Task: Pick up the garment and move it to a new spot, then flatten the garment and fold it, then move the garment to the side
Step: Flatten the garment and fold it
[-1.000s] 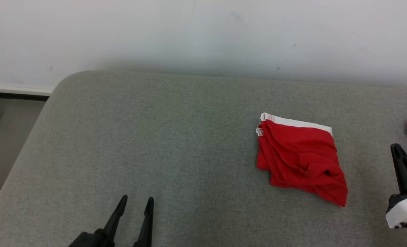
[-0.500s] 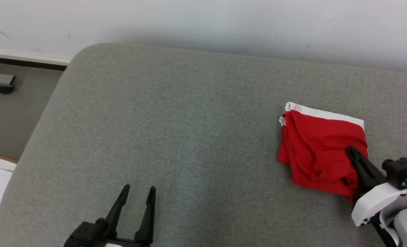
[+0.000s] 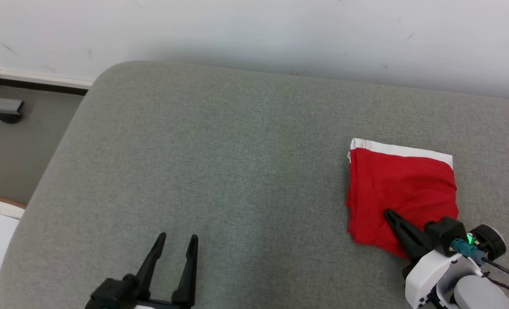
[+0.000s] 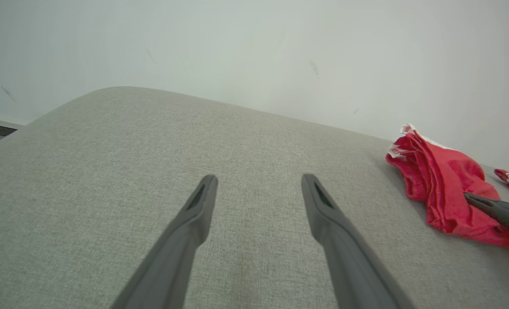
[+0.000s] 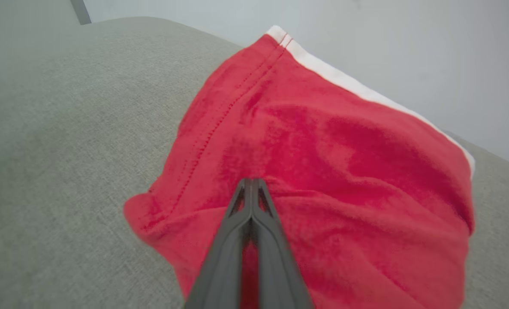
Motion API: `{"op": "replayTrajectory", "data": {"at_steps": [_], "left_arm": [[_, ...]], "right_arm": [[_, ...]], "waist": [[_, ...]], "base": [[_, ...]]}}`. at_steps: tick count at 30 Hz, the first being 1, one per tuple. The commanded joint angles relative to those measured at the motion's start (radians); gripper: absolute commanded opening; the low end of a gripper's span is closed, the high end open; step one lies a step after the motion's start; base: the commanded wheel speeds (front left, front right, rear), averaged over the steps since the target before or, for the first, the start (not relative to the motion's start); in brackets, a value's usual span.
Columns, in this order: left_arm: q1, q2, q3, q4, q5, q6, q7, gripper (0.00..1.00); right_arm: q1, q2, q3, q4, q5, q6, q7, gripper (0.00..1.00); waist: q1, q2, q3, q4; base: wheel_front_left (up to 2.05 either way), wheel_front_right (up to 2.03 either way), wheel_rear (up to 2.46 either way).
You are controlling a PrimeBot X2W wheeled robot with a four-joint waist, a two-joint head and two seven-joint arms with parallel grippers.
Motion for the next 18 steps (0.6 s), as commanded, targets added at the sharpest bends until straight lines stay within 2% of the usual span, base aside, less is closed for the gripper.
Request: {"op": "replayTrajectory", "data": {"at_steps": [1,12,18], "left_arm": [[0.001,0.004,0.001,0.001,-0.007,0.002,0.000,1.00],[0.053,0.004,0.013,0.016,0.003,0.006,0.000,1.00],[0.078,0.004,0.043,0.025,0.030,0.001,0.000,1.00]], "right_arm": [[0.001,0.005,0.010,0.006,-0.002,0.000,-0.002,0.00],[0.092,0.032,0.051,0.016,0.024,0.000,-0.026,0.00],[0.138,0.040,-0.005,-0.029,0.047,0.000,-0.053,0.00]], "waist": [[0.0000,-0.0001,-0.007,0.004],[0.0000,-0.0001,-0.085,-0.009],[0.0000,-0.0001,-0.131,-0.041]], "base": [[0.00,0.00,0.00],[0.00,0.00,0.00],[0.00,0.00,0.00]]}}
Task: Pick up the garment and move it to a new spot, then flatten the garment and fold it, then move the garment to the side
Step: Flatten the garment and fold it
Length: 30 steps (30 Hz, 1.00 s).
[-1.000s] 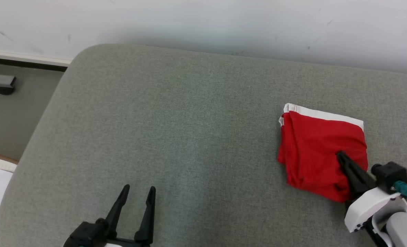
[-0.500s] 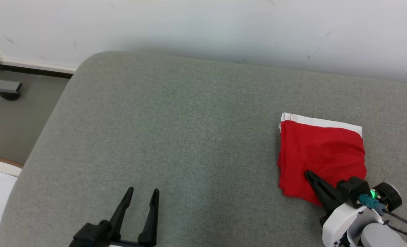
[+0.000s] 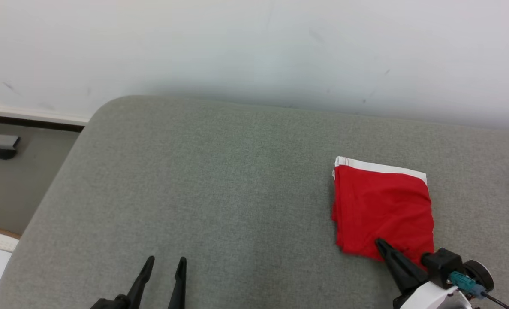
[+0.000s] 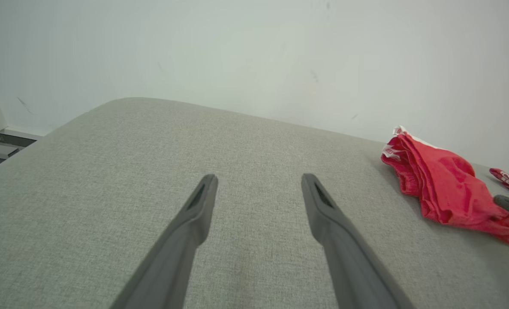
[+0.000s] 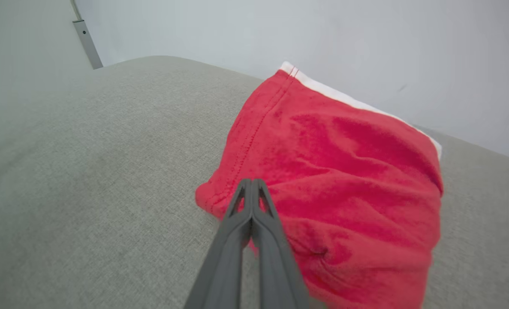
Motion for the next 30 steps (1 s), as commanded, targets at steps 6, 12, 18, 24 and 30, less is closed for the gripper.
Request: {"op": "replayTrajectory", "data": {"at_steps": [6,12,18,24,30], "left_arm": [[0.041,0.006,0.028,0.014,0.030,-0.009,0.000,1.00],[0.062,0.010,0.041,0.011,0.044,-0.013,0.000,1.00],[0.077,0.018,0.038,0.017,0.051,-0.017,0.000,1.00],[0.099,0.022,0.039,0.028,0.054,-0.019,0.000,1.00],[0.122,0.021,0.044,0.033,0.049,-0.019,0.000,1.00]], "right_arm": [[0.092,-0.016,-0.145,-0.076,-0.014,0.000,-0.023,1.00],[0.196,-0.002,-0.343,-0.166,-0.050,0.000,-0.028,1.00],[0.294,0.023,-0.509,-0.243,-0.115,0.000,-0.028,1.00],[0.378,0.043,-0.592,-0.280,-0.159,0.000,-0.028,1.00],[0.424,0.067,-0.622,-0.272,-0.150,0.000,-0.028,1.00]], "waist": [[0.0000,0.0000,-0.063,-0.036],[0.0000,0.0000,-0.089,-0.058],[0.0000,0.0000,-0.101,-0.082],[0.0000,0.0000,-0.120,-0.094],[0.0000,0.0000,-0.139,-0.096]], "base": [[0.00,0.00,0.00],[0.00,0.00,0.00],[0.00,0.00,0.00],[0.00,0.00,0.00],[0.00,0.00,0.00]]}}
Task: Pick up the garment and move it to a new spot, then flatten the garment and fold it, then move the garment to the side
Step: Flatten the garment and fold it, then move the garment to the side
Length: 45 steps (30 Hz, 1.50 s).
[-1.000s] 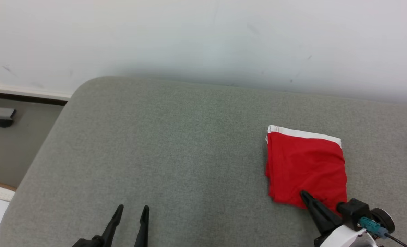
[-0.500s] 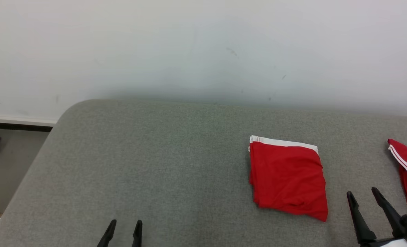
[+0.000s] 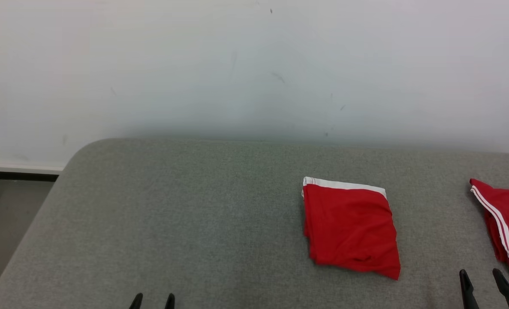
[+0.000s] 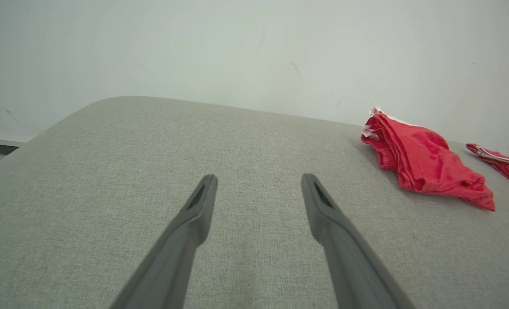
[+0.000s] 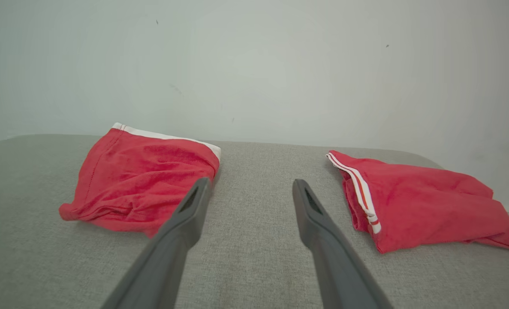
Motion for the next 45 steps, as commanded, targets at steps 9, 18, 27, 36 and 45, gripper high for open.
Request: {"op": "replayTrajectory", "data": {"at_steps": [9,18,27,36,45], "left_arm": [[0.026,0.000,0.012,-0.003,0.007,-0.003,0.000,1.00],[0.024,-0.003,0.012,-0.008,0.003,-0.002,0.000,1.00],[-0.008,0.005,-0.017,-0.004,-0.001,-0.001,0.000,1.00],[-0.055,0.009,-0.058,0.005,-0.014,-0.001,0.000,1.00],[-0.104,0.004,-0.086,0.023,-0.030,-0.001,0.000,1.00]], "right_arm": [[0.012,0.008,0.010,0.015,0.003,0.000,-0.002,1.00],[-0.019,0.011,0.029,0.026,0.032,0.000,-0.002,1.00],[-0.162,0.000,0.041,0.091,0.297,0.000,0.157,1.00],[-0.348,-0.018,0.027,0.192,0.393,0.000,0.488,1.00],[-0.487,-0.026,-0.010,0.338,0.357,0.000,0.613,1.00]], "waist": [[0.0001,0.0000,-0.010,0.005],[0.0001,0.0000,-0.003,0.013],[0.0001,0.0000,0.035,0.036],[0.0001,0.0000,0.118,0.108],[0.0001,0.0000,0.185,0.177]], "base": [[0.00,0.00,0.00],[0.00,0.00,0.00],[0.00,0.00,0.00],[0.00,0.00,0.00],[0.00,0.00,0.00]]}}
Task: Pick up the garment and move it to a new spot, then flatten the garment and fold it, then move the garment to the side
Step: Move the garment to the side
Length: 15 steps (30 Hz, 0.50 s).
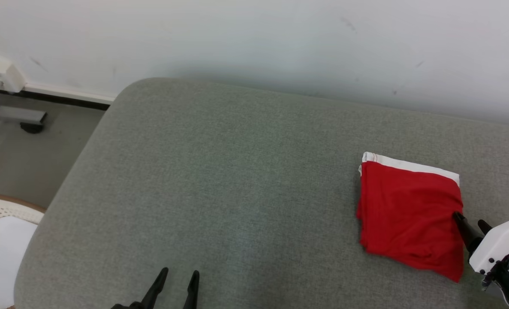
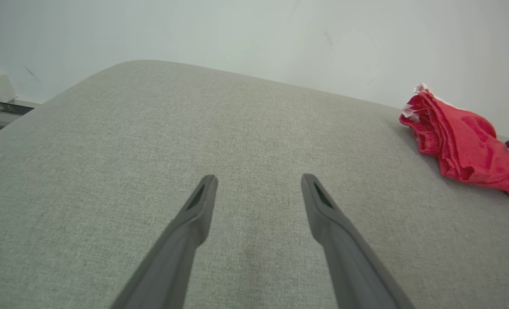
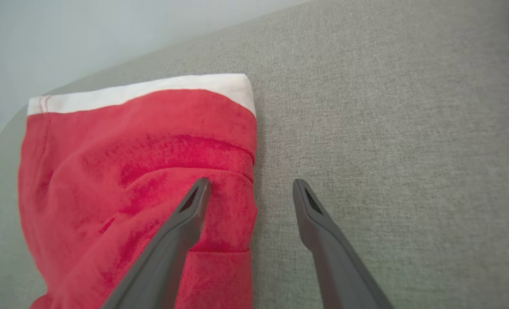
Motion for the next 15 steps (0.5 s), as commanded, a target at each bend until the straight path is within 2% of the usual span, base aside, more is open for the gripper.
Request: {"op": "replayTrajectory", "data": {"at_steps": [1,10,15], "left_arm": [[-0.009,0.001,-0.001,0.004,-0.007,0.001,0.000,1.00],[-0.037,-0.005,-0.001,0.008,-0.013,0.001,0.000,1.00],[-0.050,-0.007,-0.010,0.014,-0.015,0.001,0.000,1.00]], "right_arm": [[-0.022,-0.002,-0.004,0.021,-0.007,0.000,0.015,1.00],[-0.048,0.033,-0.030,0.074,0.083,0.000,0.103,1.00],[-0.071,0.054,-0.024,0.089,0.106,0.000,0.115,1.00]], "waist": [[-0.0001,-0.0001,0.019,0.023],[-0.0001,-0.0001,0.054,0.053],[-0.0001,-0.0001,0.067,0.056]], "base": [[0.00,0.00,0.00],[0.00,0.00,0.00],[0.00,0.00,0.00]]}}
